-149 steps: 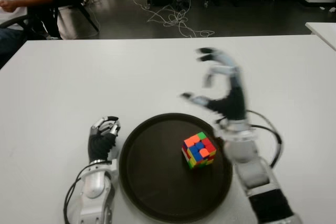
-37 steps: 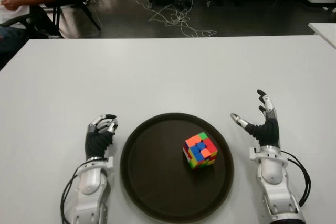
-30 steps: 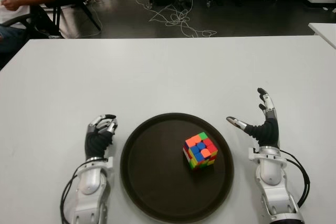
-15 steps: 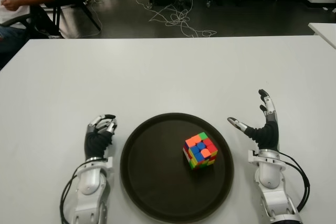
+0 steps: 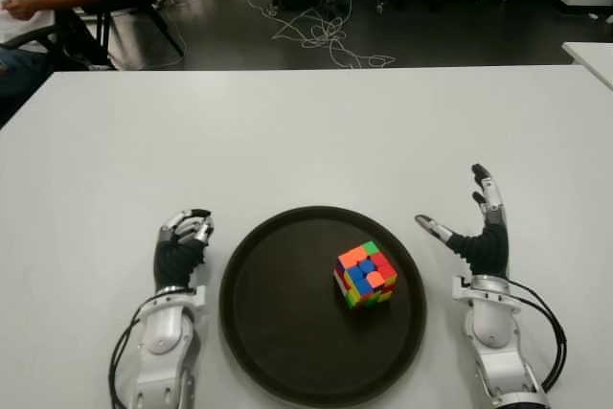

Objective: Pick up the Rubik's Cube and put it in the plate

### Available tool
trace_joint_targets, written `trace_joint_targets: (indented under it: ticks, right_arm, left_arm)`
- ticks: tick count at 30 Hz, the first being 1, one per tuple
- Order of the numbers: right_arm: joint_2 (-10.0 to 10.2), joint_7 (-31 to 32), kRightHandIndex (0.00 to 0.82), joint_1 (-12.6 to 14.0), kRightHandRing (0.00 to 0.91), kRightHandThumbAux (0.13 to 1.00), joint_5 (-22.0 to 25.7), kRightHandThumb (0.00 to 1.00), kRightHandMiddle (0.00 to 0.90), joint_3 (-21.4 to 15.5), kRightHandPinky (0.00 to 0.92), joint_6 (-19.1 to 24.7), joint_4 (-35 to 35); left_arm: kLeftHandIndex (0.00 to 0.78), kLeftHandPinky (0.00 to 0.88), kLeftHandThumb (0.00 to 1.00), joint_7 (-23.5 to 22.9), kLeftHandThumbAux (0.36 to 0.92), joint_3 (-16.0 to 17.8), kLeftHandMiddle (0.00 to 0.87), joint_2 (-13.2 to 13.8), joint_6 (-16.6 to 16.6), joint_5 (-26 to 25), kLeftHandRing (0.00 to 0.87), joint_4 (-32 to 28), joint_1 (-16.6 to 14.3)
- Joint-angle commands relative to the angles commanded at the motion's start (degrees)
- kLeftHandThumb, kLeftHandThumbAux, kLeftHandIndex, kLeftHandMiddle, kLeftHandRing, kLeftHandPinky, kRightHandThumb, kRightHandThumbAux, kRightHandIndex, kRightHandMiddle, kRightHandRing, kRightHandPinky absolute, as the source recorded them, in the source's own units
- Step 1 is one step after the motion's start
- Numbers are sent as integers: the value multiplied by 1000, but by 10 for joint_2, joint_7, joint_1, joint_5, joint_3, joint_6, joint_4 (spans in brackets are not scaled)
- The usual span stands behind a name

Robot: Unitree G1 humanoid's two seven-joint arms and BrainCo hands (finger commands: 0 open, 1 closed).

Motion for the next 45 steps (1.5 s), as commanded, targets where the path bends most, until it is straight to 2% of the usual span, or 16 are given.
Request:
trace_joint_targets:
  ticks: [4, 11, 18, 33, 45]
  right_arm:
    - [-2, -2, 8, -2, 0, 847, -1, 0, 0, 0, 0, -10, 8]
    - [-5, 1, 4, -1, 0, 795, -3, 0, 0, 0, 0, -18, 12]
    - [-8, -10, 5, -3, 0, 785, -17, 0, 0, 1, 0, -23, 16]
    - [-4, -23, 18, -3, 0, 840, -23, 0, 0, 1, 0, -10, 11]
    - [-6, -32, 17, 1, 0, 872, -33, 0, 0, 4, 0, -6, 10]
  left_arm:
    - [444, 823, 710, 0, 705, 0, 794, 0, 1, 0, 820, 1, -1]
    - [444, 817, 711, 1, 705, -1, 790, 3, 5, 5, 817, 2, -2]
    - [444, 818, 712, -2, 705, 0, 788, 8, -1, 9, 817, 9, -3]
    - [444, 815, 711, -2, 705, 5, 784, 3, -18, 3, 814, 21, -8]
    - [444, 816, 710, 7, 706, 7, 787, 5, -9, 12, 816, 25, -11]
